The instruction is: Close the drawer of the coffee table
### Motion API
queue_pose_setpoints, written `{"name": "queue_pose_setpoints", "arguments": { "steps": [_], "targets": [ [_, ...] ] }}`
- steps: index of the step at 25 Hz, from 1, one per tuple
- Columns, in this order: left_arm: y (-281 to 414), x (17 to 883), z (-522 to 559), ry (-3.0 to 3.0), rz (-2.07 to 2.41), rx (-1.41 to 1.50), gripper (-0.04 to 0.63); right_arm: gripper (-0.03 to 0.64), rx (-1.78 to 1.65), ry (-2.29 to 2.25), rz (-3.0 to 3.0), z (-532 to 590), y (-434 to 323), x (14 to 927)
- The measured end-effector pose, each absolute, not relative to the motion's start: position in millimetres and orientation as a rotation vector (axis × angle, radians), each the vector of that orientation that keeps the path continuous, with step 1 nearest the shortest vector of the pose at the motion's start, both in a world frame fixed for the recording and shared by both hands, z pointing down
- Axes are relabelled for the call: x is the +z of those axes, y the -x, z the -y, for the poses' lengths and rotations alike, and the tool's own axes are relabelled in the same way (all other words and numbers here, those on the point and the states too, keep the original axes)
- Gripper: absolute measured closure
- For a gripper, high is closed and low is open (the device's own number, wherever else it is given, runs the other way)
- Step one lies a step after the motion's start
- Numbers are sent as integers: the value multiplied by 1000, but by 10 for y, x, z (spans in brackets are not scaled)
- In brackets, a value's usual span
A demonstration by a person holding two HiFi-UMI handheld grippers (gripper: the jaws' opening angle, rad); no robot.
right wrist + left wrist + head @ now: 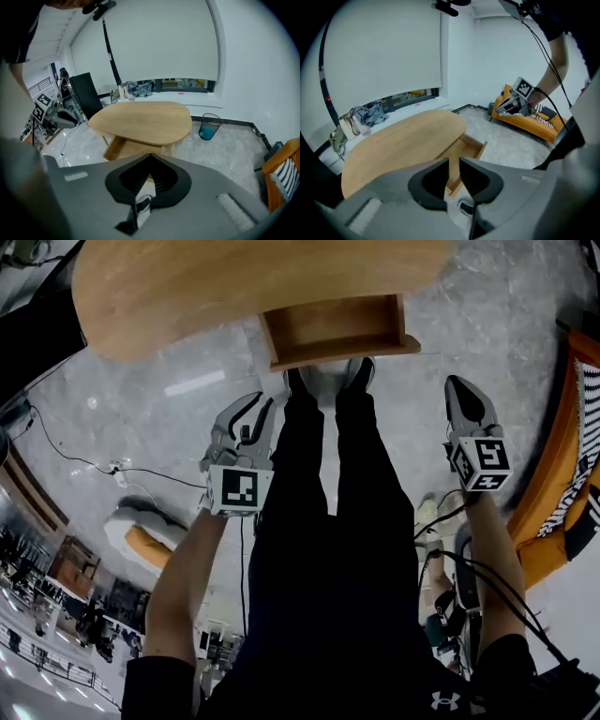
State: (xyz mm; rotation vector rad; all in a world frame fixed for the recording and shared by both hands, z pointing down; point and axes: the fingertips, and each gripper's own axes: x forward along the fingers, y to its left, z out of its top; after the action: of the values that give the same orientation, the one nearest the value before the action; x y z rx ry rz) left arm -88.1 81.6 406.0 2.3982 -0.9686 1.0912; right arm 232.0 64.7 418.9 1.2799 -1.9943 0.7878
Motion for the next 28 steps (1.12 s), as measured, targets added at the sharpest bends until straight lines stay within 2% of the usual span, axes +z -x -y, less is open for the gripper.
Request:
{"name": "queue_pose_setpoints", "arguments": {
  "steps": [5, 9, 15, 18, 20, 23, 28],
  "targets": [
    [949, 4607, -883, -2341, 919, 1145, 484, 612, 777, -1208, 1973, -667, -2344, 4647],
    [1065, 5072, -932, -2237, 898, 1158, 467, 545, 797, -1172, 1948, -690, -2344, 4942],
    [1308, 5704, -983, -2104, 947, 1203, 466, 530, 795, -1062, 1950, -724, -2380, 5413],
    [1322, 6007, -1115, -2081, 891, 1250, 424, 492, 779, -1008, 1934, -734, -2476, 5696],
    [1322, 6179, -1195, -2061, 867, 1276, 396, 463, 746, -960, 1925, -753, -2530, 5869],
    [1354, 6420, -1320, -1985, 873, 1278, 390, 437, 602, -813, 1916, -829, -2519, 6099],
    [1356, 6660, -1253, -1935, 896, 1271, 388, 431, 507, -714, 1854, -927, -2548, 6475]
  ]
}}
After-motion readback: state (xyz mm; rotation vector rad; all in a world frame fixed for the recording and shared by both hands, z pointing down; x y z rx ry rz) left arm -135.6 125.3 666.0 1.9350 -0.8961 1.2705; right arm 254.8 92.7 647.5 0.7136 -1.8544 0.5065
